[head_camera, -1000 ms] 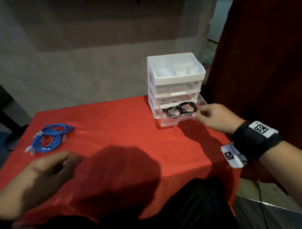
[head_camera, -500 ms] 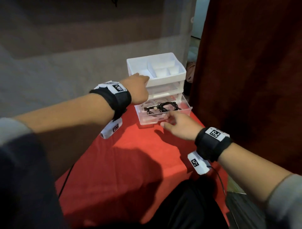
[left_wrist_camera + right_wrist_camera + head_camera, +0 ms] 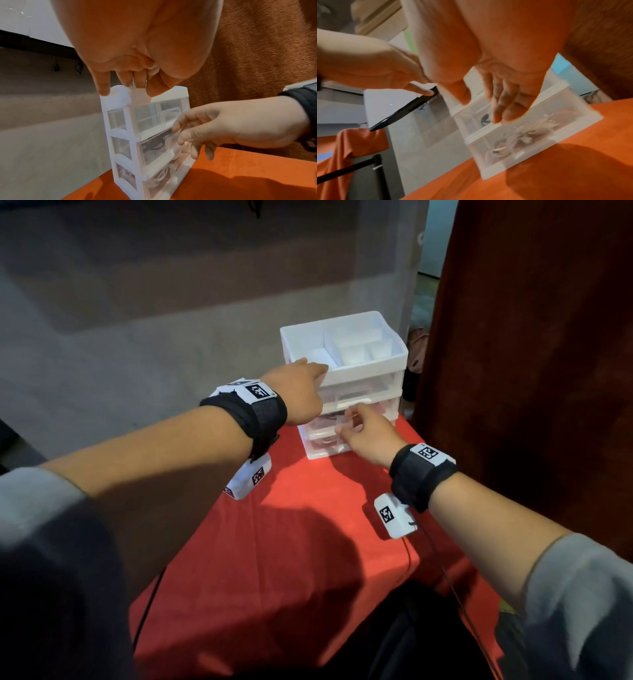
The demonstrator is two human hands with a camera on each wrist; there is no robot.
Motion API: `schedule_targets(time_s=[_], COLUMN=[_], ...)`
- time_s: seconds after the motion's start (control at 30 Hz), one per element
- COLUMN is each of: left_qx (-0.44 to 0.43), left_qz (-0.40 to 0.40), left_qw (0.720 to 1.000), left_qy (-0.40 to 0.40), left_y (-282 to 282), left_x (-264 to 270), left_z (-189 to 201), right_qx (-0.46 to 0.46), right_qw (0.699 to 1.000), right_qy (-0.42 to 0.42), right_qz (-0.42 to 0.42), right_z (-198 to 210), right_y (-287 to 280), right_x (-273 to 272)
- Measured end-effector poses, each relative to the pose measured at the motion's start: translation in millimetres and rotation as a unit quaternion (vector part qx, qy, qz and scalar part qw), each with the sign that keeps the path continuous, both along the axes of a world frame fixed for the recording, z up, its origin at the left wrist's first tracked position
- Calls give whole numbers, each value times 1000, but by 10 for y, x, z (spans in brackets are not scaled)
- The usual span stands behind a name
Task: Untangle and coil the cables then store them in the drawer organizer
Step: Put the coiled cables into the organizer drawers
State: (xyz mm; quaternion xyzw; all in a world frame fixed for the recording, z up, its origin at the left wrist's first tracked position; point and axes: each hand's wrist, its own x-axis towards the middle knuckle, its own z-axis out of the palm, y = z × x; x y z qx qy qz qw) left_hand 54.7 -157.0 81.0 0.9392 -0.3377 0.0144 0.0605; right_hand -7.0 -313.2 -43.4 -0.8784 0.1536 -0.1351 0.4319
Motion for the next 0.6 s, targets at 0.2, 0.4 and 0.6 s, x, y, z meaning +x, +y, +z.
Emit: schedule_targets(time_s=[0.2, 0.4, 0.6], left_qx=[4, 9, -13], left_qz=[7, -7, -24], left_qw=[1000, 1000, 1000], left_qy=[18, 17, -4], left_y=[-12, 14, -4], left_x=[30, 11, -51], left_z=[-37, 0, 2], right_qx=[294, 335, 344], right_qw=[952, 938, 935], right_qy=[-82, -82, -82], right_qz=[-10, -23, 13], right_z=[175, 229, 46], right_y=[295, 342, 370], right_x=[-24, -198, -683])
